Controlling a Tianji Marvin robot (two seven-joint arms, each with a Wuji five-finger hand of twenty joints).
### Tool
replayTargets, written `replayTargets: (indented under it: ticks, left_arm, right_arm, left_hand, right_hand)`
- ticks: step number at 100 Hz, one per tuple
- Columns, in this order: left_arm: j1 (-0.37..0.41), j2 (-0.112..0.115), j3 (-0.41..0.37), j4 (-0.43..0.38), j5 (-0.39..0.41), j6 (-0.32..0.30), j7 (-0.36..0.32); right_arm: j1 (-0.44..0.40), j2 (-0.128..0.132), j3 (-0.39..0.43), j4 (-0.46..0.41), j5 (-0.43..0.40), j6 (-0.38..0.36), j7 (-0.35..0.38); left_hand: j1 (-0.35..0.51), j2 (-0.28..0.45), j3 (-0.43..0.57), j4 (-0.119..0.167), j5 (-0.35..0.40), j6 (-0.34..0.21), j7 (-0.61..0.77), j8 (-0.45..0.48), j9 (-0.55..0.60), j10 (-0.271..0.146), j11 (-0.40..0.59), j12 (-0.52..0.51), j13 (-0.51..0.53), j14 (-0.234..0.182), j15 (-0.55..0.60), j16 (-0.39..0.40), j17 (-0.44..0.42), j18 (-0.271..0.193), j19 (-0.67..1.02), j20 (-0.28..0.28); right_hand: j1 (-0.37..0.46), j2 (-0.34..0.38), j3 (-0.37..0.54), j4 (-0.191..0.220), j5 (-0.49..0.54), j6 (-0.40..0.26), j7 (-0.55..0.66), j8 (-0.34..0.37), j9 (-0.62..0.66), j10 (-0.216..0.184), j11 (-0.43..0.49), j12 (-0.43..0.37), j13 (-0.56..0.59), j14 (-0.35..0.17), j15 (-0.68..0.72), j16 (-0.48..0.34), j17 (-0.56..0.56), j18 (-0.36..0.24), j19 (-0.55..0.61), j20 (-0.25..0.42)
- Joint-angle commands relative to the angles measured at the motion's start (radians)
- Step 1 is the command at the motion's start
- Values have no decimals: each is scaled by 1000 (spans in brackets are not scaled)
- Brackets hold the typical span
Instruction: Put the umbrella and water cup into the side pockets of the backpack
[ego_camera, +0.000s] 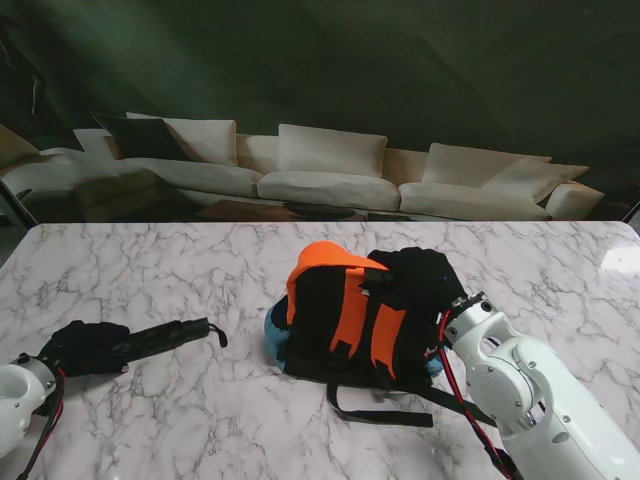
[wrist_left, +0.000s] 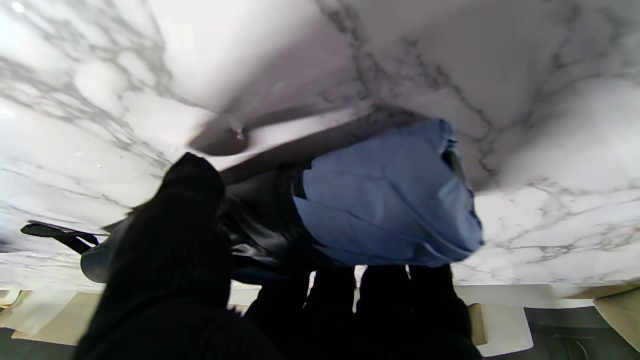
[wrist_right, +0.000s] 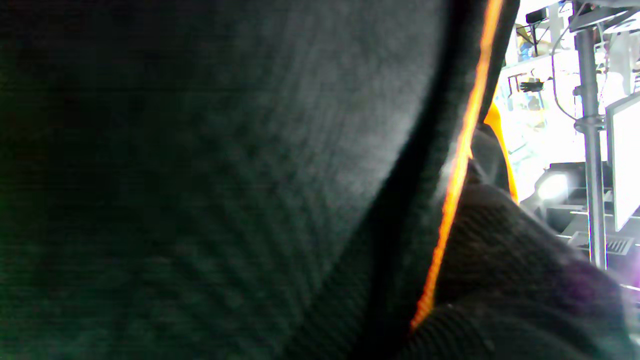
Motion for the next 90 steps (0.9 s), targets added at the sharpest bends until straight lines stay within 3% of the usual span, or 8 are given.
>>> replayTargets:
  ticks: [1, 21, 39, 44, 48, 54, 65, 90]
  left_arm:
    - [-3, -1, 11, 4, -1, 4, -16]
    - [-12, 0, 27, 13, -4, 23, -30]
    - [-14, 1, 36, 17, 11, 37, -22]
    - [-14, 0, 38, 19, 13, 40, -9]
    - [-14, -1, 39, 18, 13, 45, -5]
    - [-14, -2, 43, 19, 27, 57, 18]
    - [-12, -5, 46, 17, 40, 74, 51]
    - [-17, -20, 34, 27, 9, 73, 156]
  right_arm:
    - [-7, 2, -6, 25, -4, 9, 12]
    - [-5, 2, -7, 29, -4, 5, 11]
    - [-4, 2, -10, 33, -1, 6, 9]
    - [-3, 2, -11, 34, -1, 6, 9]
    - [-3, 2, -11, 33, -1, 6, 9]
    - [-2, 2, -11, 34, -1, 6, 9]
    - [-1, 1, -12, 35, 2, 8, 7]
    - [5, 0, -17, 41, 8, 13, 5]
  left_hand:
    - [30, -28, 31, 30, 6, -18, 18, 14, 27, -15, 30, 21, 26, -6, 26, 17, 11, -16, 33, 25]
    - [120, -11, 84, 25, 19, -36, 47, 20, 60, -31, 68, 42, 66, -13, 51, 45, 48, -18, 70, 25]
    - [223, 22, 107, -2, 87, -126, 135, 28, 174, -95, 118, 62, 162, -29, 98, 86, 124, -42, 140, 24]
    - [273, -4, 99, -28, 116, -166, 206, 76, 257, -111, 95, 207, 212, -33, 124, 115, 160, -46, 181, 23]
    - [301, -19, 87, -34, 151, -195, 251, 100, 316, -112, 65, 250, 244, -31, 141, 128, 184, -45, 201, 26]
    - [367, -25, 11, -21, 218, -241, 387, 79, 453, -146, -43, 349, 300, -28, 184, 164, 224, -39, 250, 44]
    - [390, -16, -2, -20, 273, -260, 484, 52, 544, -148, -51, 387, 369, -14, 240, 200, 277, -30, 311, 72]
    - [387, -24, 2, -15, 298, -280, 556, 45, 586, -154, -37, 390, 410, -3, 265, 214, 313, -27, 346, 85]
  right_hand:
    - [150, 79, 86, 21, 26, -141, 46, -8, -11, -25, -14, -3, 51, -29, 14, 11, -2, -17, 5, 14]
    - [150, 78, 86, 21, 27, -138, 47, -8, -11, -23, -14, -3, 52, -30, 14, 12, -2, -17, 5, 14]
    - [148, 75, 88, 23, 28, -136, 47, -10, -9, -24, -14, -4, 51, -31, 15, 13, -2, -17, 5, 15]
    - [148, 75, 89, 24, 28, -136, 47, -10, -8, -23, -14, -4, 51, -31, 15, 13, -2, -17, 5, 15]
    - [148, 75, 89, 24, 29, -136, 47, -10, -9, -23, -14, -4, 51, -31, 15, 13, -2, -17, 5, 15]
    - [148, 75, 89, 23, 28, -137, 47, -10, -9, -23, -14, -4, 51, -31, 15, 13, -2, -17, 5, 15]
    - [149, 76, 89, 23, 28, -136, 48, -10, -10, -23, -14, -4, 51, -31, 14, 13, -2, -17, 4, 15]
    - [150, 77, 88, 22, 27, -140, 48, -9, -11, -22, -14, -4, 51, -32, 14, 14, -2, -18, 4, 15]
